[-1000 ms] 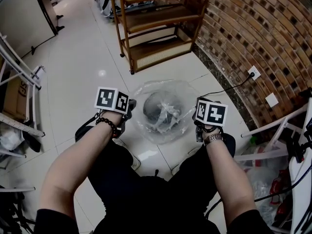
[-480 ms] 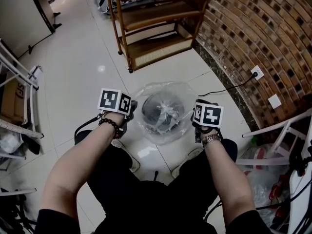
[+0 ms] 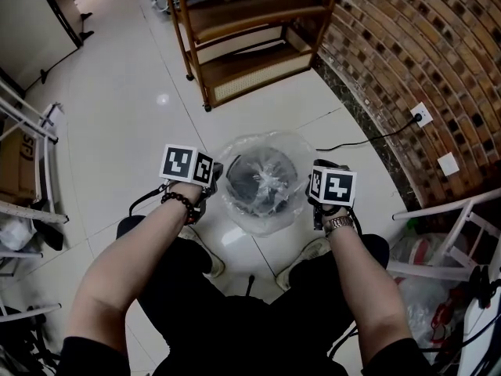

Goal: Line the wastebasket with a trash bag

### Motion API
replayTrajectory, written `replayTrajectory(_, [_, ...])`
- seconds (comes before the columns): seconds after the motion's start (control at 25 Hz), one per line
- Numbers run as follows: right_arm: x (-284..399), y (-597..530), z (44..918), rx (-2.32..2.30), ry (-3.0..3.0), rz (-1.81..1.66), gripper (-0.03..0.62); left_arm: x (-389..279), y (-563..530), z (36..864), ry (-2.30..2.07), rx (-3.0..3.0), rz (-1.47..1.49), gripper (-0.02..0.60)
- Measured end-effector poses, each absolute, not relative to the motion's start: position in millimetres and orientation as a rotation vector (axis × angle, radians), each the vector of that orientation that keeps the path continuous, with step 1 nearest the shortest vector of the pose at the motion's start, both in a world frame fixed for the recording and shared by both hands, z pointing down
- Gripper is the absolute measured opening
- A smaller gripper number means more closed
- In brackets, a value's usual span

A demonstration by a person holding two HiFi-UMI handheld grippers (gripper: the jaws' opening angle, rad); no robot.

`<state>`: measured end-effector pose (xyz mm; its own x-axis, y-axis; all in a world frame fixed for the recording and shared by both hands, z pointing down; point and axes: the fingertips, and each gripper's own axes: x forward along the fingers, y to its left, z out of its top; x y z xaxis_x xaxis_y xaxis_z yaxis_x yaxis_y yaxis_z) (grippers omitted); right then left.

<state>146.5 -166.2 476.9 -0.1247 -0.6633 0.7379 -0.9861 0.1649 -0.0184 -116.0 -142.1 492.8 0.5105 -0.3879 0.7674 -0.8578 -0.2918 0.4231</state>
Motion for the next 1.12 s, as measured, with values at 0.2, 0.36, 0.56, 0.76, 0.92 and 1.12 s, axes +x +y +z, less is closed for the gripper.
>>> replayTrajectory(0.2, [146,-168,495,1.530,-1.853,0.724,0.009,-107,-146,509,-1.000,1.876,0.698,0.008])
replayTrajectory(0.36, [142,-168,510,1.494,-1.870,0.752,0.080,-102,-147,521,-0.976,1.873,0.696,0.038])
replayTrajectory(0.56, [136,-165,522,1.456,-1.894,0.780,0.157,-102,-148,534,-0.982,1.877,0.718,0.206])
replayTrajectory(0.76, [129,-160,530,1.402,-1.902,0.775,0.134,-101,-147,541,-0.962,1.874,0.713,0.204])
replayTrajectory(0.92, [131,-160,519,1.425,-1.922,0.677,0.017,-104,-150,540,-0.992,1.908,0.735,0.050])
replayTrajectory(1.12, [137,-153,505,1.492,-1.929,0.618,0.009,-105,-163,531,-1.033,1.963,0.737,0.008])
